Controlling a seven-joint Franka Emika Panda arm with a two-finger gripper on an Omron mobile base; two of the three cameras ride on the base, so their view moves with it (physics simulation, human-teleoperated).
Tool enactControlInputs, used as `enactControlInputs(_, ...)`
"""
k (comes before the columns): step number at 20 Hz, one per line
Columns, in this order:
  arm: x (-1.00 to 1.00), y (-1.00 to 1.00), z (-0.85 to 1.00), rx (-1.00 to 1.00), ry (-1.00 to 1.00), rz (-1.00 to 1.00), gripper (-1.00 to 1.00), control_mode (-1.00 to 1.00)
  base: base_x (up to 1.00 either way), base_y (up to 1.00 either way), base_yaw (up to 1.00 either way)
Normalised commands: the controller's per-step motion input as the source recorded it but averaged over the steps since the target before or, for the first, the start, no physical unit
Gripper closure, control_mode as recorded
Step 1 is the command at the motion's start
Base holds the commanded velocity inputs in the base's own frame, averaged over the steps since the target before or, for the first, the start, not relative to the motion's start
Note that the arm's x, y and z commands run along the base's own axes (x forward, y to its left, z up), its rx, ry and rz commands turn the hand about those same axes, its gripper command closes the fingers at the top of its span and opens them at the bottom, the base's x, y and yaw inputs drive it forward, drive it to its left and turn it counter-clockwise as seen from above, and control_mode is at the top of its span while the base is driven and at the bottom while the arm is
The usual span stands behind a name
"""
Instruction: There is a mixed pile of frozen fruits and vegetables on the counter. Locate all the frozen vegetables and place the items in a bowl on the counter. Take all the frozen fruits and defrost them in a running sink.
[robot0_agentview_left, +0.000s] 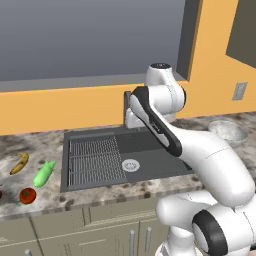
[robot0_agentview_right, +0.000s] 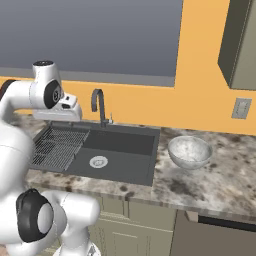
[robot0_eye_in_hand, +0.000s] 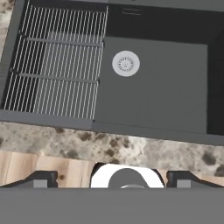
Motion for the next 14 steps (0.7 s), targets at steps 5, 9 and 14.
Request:
enactControlInputs(5, 0.17, 0.70, -0.03, -0.02, 0.04, 0.00, -1.00, -1.00, 0.00, 0.00, 0.00)
enactControlInputs(9, 0.14, 0.57, 0.00, 0.00, 0.01, 0.00, -1.00, -1.00, 0.00, 0.00, 0.00)
enactControlInputs(14, 0.12, 0.46, 0.00, 0.00, 0.01, 0.00, -1.00, -1.00, 0.00, 0.00, 0.00)
